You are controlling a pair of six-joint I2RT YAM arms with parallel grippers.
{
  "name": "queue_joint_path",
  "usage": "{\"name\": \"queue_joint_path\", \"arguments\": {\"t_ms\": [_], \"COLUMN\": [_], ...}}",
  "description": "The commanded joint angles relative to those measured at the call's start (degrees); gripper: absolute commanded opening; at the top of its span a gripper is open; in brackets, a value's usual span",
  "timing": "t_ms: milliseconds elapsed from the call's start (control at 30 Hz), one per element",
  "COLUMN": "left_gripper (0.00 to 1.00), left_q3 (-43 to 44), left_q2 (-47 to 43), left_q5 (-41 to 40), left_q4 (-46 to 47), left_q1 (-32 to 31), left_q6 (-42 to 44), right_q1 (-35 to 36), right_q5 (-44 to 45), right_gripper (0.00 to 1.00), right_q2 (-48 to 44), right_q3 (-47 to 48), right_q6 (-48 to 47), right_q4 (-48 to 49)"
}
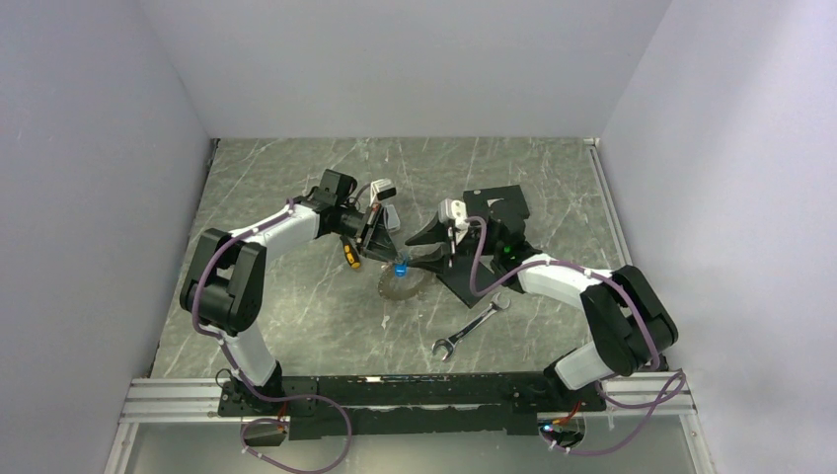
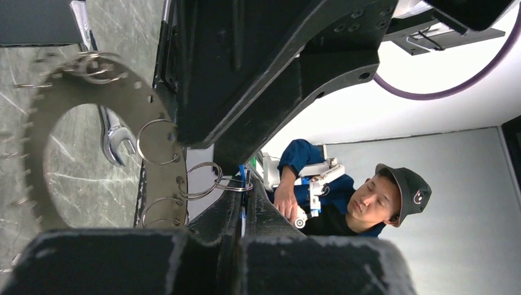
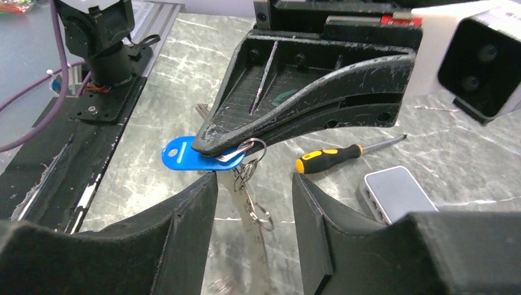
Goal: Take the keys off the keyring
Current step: Adjust the key on the keyring.
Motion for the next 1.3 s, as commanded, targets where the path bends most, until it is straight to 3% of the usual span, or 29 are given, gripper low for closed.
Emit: {"name": "queue_joint_path", "arguments": {"t_ms": [0, 100, 300, 633, 1000, 1100, 1200, 1267], "left_gripper": [0.00, 0.00, 0.00, 0.00, 0.00, 0.00, 0.00, 0.00], "left_q3": [3.51, 3.91, 4.55, 4.71, 4.77, 4.82, 4.59, 4.86], "left_q2": [-2.56, -2.47, -2.47, -1.60, -1.85, -1.86, -2.09, -2.43], "left_q5": [5.75, 6.07, 6.34, 6.20, 6.73, 6.57, 5.47, 2.43], "left_q4": [0.58, -0.65, -3.03, -3.22, -3.20, -3.38, -1.88, -1.78], "left_q1": [-0.76, -0.76, -0.76, -1.43, -2.17, -2.17, -2.09, -1.44], "left_q6": [2.36, 3.55, 5.66, 5.84, 5.82, 5.94, 4.60, 4.76], "right_q1": [1.69, 1.97, 1.97, 1.95, 1.95, 1.94, 1.93, 1.61], "right_q5": [1.22, 0.79, 1.13, 2.74, 3.22, 3.04, 3.80, 5.70], "right_gripper": [0.55, 0.58, 0.52, 0.51, 0.37, 0.22, 0.00, 0.00], "right_q2": [1.44, 1.63, 1.02, 1.30, 3.02, 3.16, 2.89, 2.65], "right_q3": [-0.05, -0.72, -2.19, -3.36, -2.56, -2.92, -3.59, -3.96], "right_q6": [-2.89, -3.30, -4.18, 5.82, 6.34, 8.76, 10.06, 10.23], "right_q4": [-1.74, -1.07, 0.44, 12.83, 14.96, 17.59, 19.79, 20.01]}}
